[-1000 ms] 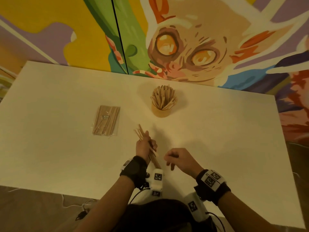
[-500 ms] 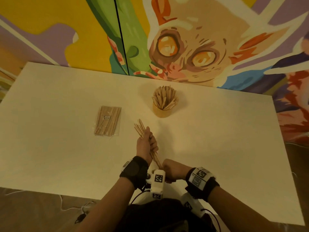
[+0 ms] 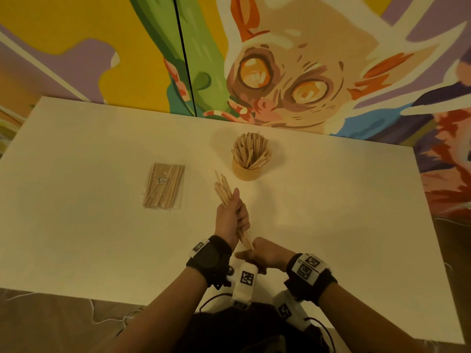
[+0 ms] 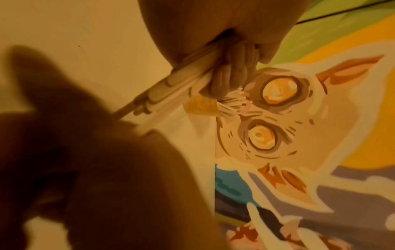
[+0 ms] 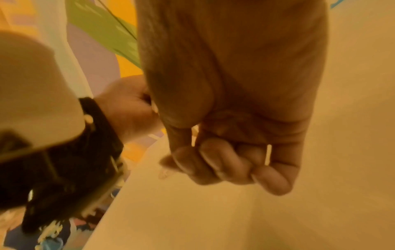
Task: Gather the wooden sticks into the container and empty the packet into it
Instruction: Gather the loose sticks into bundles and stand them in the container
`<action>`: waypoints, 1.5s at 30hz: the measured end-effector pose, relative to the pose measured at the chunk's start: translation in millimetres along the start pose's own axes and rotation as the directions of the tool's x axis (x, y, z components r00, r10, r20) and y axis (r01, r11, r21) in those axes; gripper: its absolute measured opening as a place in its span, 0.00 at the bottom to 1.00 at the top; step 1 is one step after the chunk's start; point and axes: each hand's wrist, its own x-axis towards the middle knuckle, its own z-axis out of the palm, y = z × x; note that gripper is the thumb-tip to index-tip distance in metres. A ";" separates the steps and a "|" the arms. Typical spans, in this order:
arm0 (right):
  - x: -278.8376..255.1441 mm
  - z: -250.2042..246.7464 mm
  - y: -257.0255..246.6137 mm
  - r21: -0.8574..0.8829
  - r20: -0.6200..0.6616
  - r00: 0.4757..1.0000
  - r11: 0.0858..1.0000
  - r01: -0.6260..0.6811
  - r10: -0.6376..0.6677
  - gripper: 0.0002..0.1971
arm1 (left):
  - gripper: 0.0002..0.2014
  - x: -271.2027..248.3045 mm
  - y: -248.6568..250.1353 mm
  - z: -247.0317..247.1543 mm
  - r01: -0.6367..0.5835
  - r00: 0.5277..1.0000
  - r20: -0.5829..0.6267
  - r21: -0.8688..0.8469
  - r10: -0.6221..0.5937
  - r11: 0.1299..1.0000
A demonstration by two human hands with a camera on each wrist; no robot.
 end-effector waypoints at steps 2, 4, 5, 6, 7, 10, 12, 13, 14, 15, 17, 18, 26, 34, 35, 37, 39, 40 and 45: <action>-1.9 -1.3 -5.7 0.102 -0.007 0.998 0.993 0.067 -0.067 0.22 | 0.25 -2.5 -3.0 1.6 0.004 1.000 0.017 0.053 -0.005 0.999; -5.1 -2.1 -6.9 0.063 0.038 0.996 0.995 0.082 -0.085 0.22 | 0.24 -4.2 -3.8 1.4 0.017 0.999 0.036 0.097 -0.021 0.995; -6.8 -3.3 -5.5 -0.007 0.075 0.995 0.998 0.070 -0.069 0.21 | 0.23 -4.6 -3.8 0.3 0.025 0.998 0.054 0.127 -0.032 0.992; -9.2 -7.0 -3.4 -0.087 0.107 0.993 0.995 0.052 -0.042 0.19 | 0.23 -4.9 -3.5 -1.3 0.032 0.996 0.077 0.176 -0.047 0.984; -11.2 -13.8 -1.0 -0.146 0.112 0.993 0.988 0.044 -0.028 0.17 | 0.22 -5.1 -3.6 -3.6 0.033 0.993 0.101 0.254 -0.061 0.967; -20.7 -46.0 -1.6 -0.027 -0.158 0.979 0.992 0.124 -0.127 0.11 | 0.21 -7.3 -5.8 -13.3 -0.008 0.977 0.180 0.559 -0.112 0.829; -27.7 -71.5 -9.7 0.171 -0.496 0.853 0.945 0.279 -0.162 0.13 | 0.21 -8.4 -9.9 -19.1 -0.045 0.966 0.208 0.714 -0.151 0.699; -29.9 -81.2 -16.2 0.235 -0.603 0.783 0.905 0.354 -0.150 0.16 | 0.20 -8.3 -11.7 -20.3 -0.062 0.963 0.214 0.769 -0.165 0.636; -30.9 -86.6 -23.3 0.255 -0.648 0.748 0.883 0.395 -0.147 0.19 | 0.20 -9.0 -12.6 -19.6 -0.083 0.959 0.223 0.810 -0.174 0.581; -31.9 -86.5 -31.2 0.233 -0.638 0.752 0.888 0.396 -0.168 0.22 | 0.19 -9.5 -13.1 -17.2 -0.116 0.954 0.243 0.839 -0.176 0.531; -30.7 -72.0 -43.8 0.066 -0.490 0.840 0.951 0.301 -0.232 0.25 | 0.16 -11.3 -12.0 -9.0 -0.190 0.937 0.301 0.865 -0.177 0.465; -28.4 -62.2 -46.0 -0.039 -0.397 0.886 0.969 0.245 -0.240 0.25 | 0.12 -12.1 -10.7 -4.7 -0.214 0.930 0.323 0.865 -0.175 0.454; -14.0 -48.8 -32.6 -0.271 -0.486 0.817 0.942 0.196 -0.310 0.19 | 0.15 -0.9 -4.2 -6.5 -0.304 0.940 0.337 0.901 -0.058 0.308; -14.8 -36.1 -18.0 -0.032 -0.666 0.664 0.902 0.430 -0.340 0.14 | 0.45 9.5 -21.9 -10.7 -0.132 0.931 0.321 0.739 -0.172 0.661; -14.3 -35.0 -16.3 -0.028 -0.669 0.661 0.900 0.435 -0.340 0.14 | 0.45 8.4 -21.4 -10.0 -0.115 0.924 0.325 0.738 -0.202 0.665; -13.5 -34.6 -12.0 -0.032 -0.673 0.653 0.897 0.442 -0.346 0.14 | 0.42 3.6 -18.4 -6.0 -0.090 0.911 0.335 0.732 -0.241 0.675; -12.5 -34.6 -6.8 -0.030 -0.686 0.637 0.889 0.457 -0.351 0.15 | 0.32 -0.1 -16.4 -0.7 -0.062 0.895 0.350 0.712 -0.277 0.700; -11.8 -34.3 -4.1 -0.022 -0.695 0.629 0.885 0.465 -0.348 0.16 | 0.25 -0.9 -15.0 1.4 -0.053 0.887 0.357 0.708 -0.292 0.704; -14.4 -37.8 7.7 0.078 -0.742 0.613 0.873 0.481 -0.272 0.20 | 0.12 -4.9 -2.9 -1.8 -0.165 0.852 0.418 0.786 -0.316 0.595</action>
